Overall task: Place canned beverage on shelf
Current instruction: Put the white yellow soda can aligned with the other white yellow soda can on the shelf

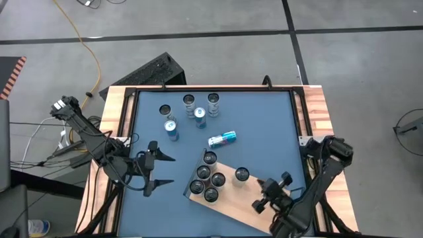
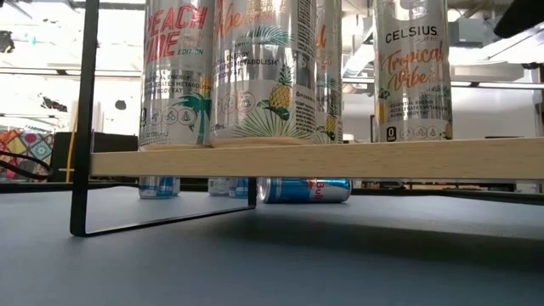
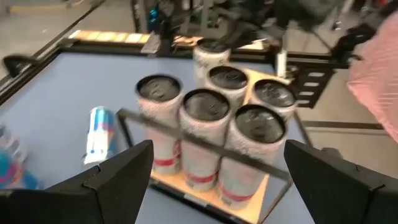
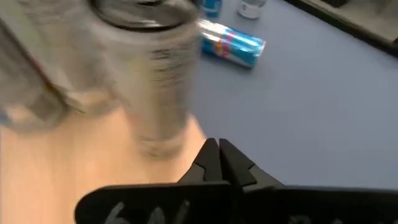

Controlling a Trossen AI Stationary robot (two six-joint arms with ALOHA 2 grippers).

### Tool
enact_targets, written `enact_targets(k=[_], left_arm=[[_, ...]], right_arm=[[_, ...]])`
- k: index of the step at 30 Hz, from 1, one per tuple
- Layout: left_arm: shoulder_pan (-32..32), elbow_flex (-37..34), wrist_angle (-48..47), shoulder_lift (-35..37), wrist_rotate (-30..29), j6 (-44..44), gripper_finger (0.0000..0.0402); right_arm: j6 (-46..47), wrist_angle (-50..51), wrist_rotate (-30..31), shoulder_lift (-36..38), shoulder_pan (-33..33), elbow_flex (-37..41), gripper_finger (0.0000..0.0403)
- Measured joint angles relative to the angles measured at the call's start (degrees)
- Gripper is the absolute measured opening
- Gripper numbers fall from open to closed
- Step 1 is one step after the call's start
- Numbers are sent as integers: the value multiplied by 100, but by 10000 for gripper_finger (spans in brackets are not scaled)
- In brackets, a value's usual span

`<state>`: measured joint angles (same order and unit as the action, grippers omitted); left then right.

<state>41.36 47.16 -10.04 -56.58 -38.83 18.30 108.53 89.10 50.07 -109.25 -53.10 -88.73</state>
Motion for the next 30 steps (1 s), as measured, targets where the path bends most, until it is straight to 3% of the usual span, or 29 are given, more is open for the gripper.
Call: enact_targets(k=[6,10,13,16,22,25,30], left_arm=[[2,0,532,0,112,-266,348],[4,0,572,0,111,-267,348],[4,0,643,0,114,-262,348],[4,0,739,0,221,-262,348],[7,0,817,0,308,-282,348],[7,0,815,0,308,-282,348],[7,0,806,0,393,-280,348]], right_arm=[[-492,12,-215,2015,-7,1046,0],[-459,-401,121,3605,-126,1963,0],[-735,-1587,622,4688,-152,2914,0],[-1415,-3228,500,5348,46,3796,0],[-3521,-5683,86,5259,546,4429,0],[-4085,-5869,-194,4870,777,4346,0],[-3965,-5820,-452,4339,861,4302,0]])
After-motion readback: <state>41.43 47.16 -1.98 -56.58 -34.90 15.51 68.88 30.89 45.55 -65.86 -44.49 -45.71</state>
